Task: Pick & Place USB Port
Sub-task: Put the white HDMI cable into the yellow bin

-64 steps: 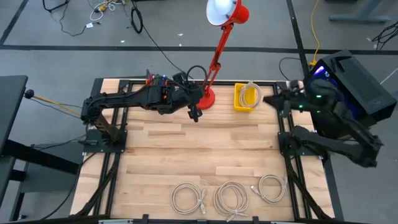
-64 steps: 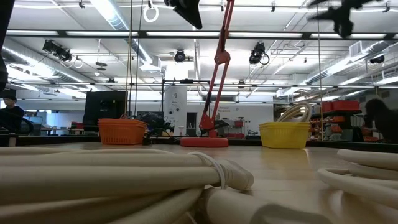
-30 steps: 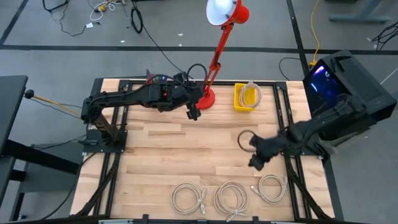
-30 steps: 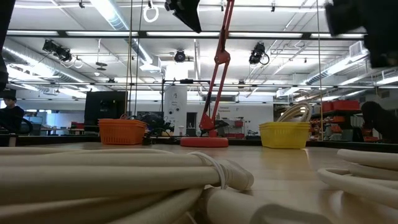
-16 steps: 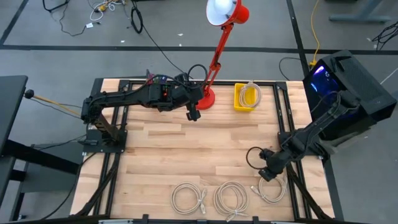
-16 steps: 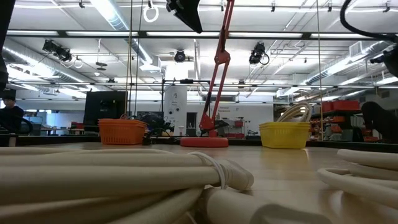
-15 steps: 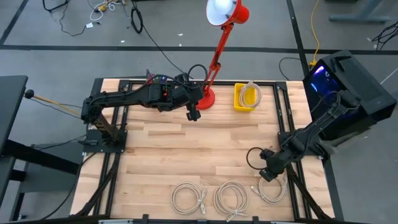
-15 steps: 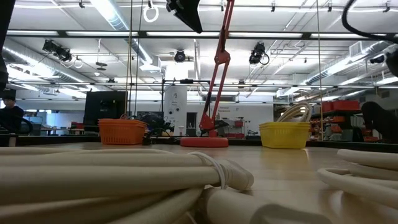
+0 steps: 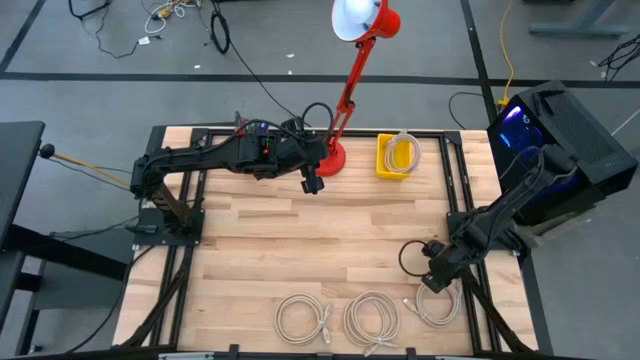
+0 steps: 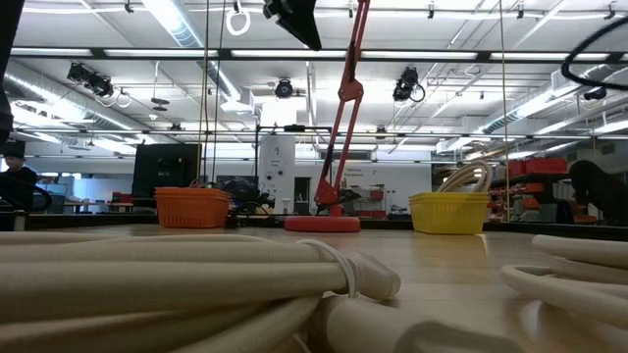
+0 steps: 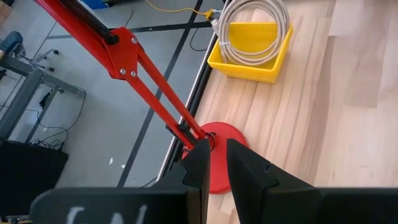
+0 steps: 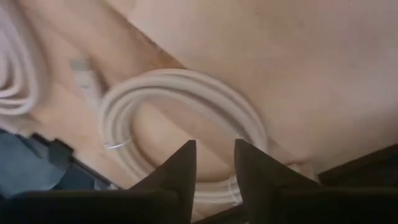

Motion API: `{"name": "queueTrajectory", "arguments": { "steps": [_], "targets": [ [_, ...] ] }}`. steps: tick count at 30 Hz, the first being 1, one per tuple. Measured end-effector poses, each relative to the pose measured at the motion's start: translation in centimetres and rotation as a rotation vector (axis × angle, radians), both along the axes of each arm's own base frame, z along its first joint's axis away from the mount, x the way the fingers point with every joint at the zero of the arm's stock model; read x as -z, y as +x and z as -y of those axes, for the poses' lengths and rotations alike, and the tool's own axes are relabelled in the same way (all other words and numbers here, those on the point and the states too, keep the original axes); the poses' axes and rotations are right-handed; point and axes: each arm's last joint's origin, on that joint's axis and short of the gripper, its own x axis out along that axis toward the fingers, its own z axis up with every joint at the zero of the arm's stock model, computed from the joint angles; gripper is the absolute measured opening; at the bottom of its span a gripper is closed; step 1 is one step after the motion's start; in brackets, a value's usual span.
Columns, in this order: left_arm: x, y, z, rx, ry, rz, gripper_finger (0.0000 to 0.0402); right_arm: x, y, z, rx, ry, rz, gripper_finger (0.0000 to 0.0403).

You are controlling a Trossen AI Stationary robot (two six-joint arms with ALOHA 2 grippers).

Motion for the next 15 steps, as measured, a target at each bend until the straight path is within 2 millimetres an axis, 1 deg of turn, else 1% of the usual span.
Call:
{"name": "queueTrajectory", "arguments": {
  "steps": [4,7,11,15],
  "targets": [
    [0.0,0.0,0.0,-0.002,-0.002,0.005,0.0057,1.4,-0.4,0.2,0.015,0.034,-0.021,0.0143],
    [0.0,0.0,0.0,-0.001,-0.002,0.008,0.0057,1.5,-0.6,0.4,0.018,0.02,-0.054,0.0161],
    [-0.1,0.1,0.0,-0.002,-0.001,0.022,0.0057,1.6,-0.8,0.6,0.007,0.002,-0.063,0.0171],
    [-0.1,0.1,0.0,-0.002,-0.001,0.023,0.0057,1.6,-0.7,0.5,0.012,0.006,-0.054,0.0171]
  ]
}}
